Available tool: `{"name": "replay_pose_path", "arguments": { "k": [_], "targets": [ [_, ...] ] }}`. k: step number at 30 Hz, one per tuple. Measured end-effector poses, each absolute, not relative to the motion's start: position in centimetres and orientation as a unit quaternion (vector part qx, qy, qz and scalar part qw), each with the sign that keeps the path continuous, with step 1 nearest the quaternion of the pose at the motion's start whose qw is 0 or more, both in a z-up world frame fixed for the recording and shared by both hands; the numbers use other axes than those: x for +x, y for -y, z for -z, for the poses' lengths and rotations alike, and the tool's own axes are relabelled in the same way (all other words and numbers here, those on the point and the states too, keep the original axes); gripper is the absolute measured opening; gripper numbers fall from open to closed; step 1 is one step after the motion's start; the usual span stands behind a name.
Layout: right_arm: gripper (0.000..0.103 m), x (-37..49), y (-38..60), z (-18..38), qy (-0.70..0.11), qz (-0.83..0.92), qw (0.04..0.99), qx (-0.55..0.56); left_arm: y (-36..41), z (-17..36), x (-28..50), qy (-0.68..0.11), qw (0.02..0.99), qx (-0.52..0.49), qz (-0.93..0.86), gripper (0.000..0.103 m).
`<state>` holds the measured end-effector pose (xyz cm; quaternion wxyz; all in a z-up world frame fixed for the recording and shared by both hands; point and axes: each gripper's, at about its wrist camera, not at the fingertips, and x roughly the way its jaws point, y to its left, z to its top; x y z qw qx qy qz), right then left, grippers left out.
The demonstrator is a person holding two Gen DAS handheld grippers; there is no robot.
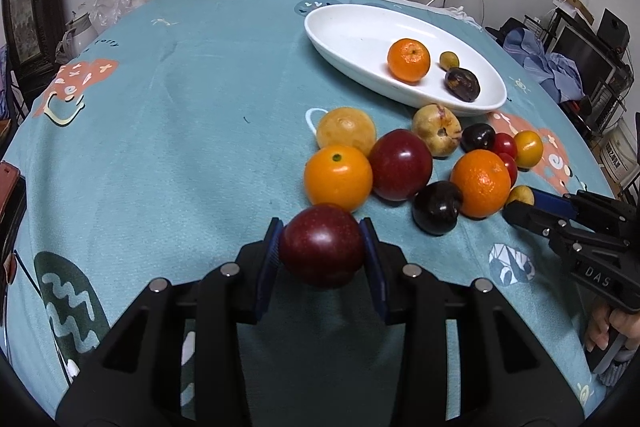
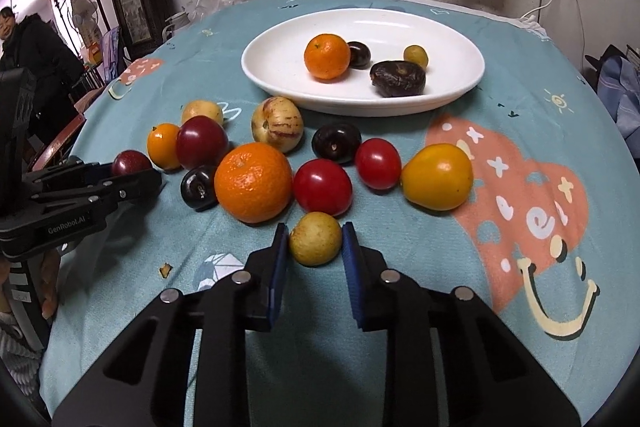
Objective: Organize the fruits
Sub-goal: 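Grasp the large red plum with the left tool while the right tool grasps a small yellow plum, then lower the red plum and yellow plum onto the plate and open both tools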
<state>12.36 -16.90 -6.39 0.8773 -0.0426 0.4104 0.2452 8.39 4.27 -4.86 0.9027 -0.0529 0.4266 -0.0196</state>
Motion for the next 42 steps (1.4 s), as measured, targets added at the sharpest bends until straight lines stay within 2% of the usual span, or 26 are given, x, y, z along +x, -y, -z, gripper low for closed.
{"name": "replay_pose_path", "arguments": {
  "k": [19, 26, 31, 32, 33, 34, 35, 39, 42],
  "targets": [
    [0.027, 12.2, 20.0, 3.1, -0.363, -0.243, 0.899, 0.024, -4.8, 3.0, 8.2, -0.396, 0.916, -0.067, 0.012, 0.039],
    [0.027, 17.0, 20.2, -0.7, -0.353, -0.229, 0.906, 0.04, -2.7, -1.3, 14.4, -0.373, 0.927, -0.04, 0.024, 0.04],
    [0.028, 21.1, 18.3, -0.2, -0.367, -0.235, 0.899, 0.046, -0.4, -1.6, 20.1, -0.376, 0.925, -0.042, 0.037, 0.04],
    [0.03, 22.1, 18.0, 0.4, -0.375, -0.239, 0.894, 0.056, -0.2, -1.3, 20.9, -0.379, 0.924, -0.046, 0.036, 0.042],
    [0.044, 22.9, 18.0, 0.9, -0.385, -0.241, 0.888, 0.068, -0.2, -0.9, 21.8, -0.38, 0.923, -0.051, 0.033, 0.046],
    [0.065, 23.5, 18.3, 1.4, -0.391, -0.238, 0.885, 0.091, -0.2, -0.7, 22.1, -0.379, 0.923, -0.054, 0.028, 0.061],
    [0.066, 23.5, 18.6, 1.5, -0.384, -0.241, 0.885, 0.106, -0.5, -0.7, 22.3, -0.374, 0.925, -0.063, 0.023, 0.065],
    [0.066, 22.7, 19.8, 0.3, -0.363, -0.245, 0.893, 0.106, -1.6, -0.7, 21.7, -0.369, 0.926, -0.072, 0.023, 0.065],
    [0.067, 21.4, 21.2, -0.7, -0.358, -0.248, 0.891, 0.129, -2.9, -1.2, 19.9, -0.359, 0.93, -0.079, 0.012, 0.069]
  ]
}}
